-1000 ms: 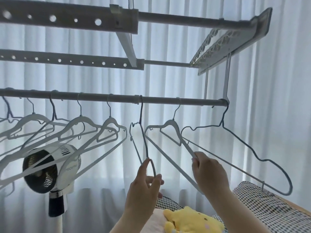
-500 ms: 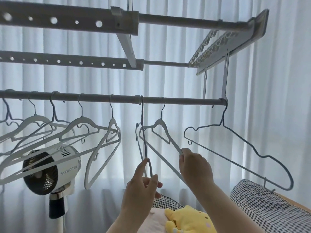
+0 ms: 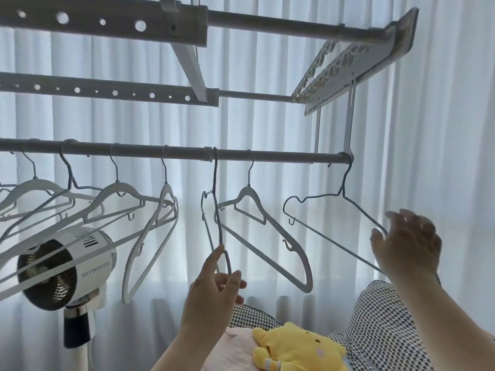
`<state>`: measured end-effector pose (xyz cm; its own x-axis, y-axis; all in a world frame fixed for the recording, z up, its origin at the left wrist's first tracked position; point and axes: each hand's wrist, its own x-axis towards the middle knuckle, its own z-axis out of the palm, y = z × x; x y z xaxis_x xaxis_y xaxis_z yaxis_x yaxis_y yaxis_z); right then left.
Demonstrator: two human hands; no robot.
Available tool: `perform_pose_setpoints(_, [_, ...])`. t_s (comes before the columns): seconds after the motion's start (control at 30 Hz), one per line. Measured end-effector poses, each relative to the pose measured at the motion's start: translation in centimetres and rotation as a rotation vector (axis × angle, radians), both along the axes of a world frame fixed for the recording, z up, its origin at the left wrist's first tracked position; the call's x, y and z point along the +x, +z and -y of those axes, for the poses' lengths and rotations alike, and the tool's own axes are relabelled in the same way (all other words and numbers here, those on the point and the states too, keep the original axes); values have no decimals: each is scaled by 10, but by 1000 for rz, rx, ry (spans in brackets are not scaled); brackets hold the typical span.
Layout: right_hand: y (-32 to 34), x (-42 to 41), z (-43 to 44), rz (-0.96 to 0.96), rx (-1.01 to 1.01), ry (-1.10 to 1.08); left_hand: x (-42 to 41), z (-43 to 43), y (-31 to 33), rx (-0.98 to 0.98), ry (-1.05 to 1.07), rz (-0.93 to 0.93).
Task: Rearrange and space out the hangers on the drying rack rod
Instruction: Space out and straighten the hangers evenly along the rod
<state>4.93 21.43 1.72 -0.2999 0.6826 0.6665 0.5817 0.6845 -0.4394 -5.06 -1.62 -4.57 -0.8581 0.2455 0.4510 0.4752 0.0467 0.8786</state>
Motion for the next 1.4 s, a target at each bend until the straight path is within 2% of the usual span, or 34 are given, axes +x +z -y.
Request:
perform_pose_setpoints(0.1, [1, 5, -12, 150, -121, -28, 0, -4, 2, 15, 11, 3])
perform_pose_setpoints(0.2, [-4, 3, -15, 127, -208, 20, -2, -7, 6, 12, 52, -6])
perform_pose_setpoints(0.43, [-9, -13, 4, 102, -166, 165, -9, -3, 12, 8, 92, -17])
perform_pose_setpoints(0.8, [-16, -40, 49, 183, -47, 301, -6, -1, 14, -4, 119, -55])
perform_pose_setpoints(1.4, [-11, -43, 59, 250, -28, 326, -8, 1, 10, -45, 146, -118])
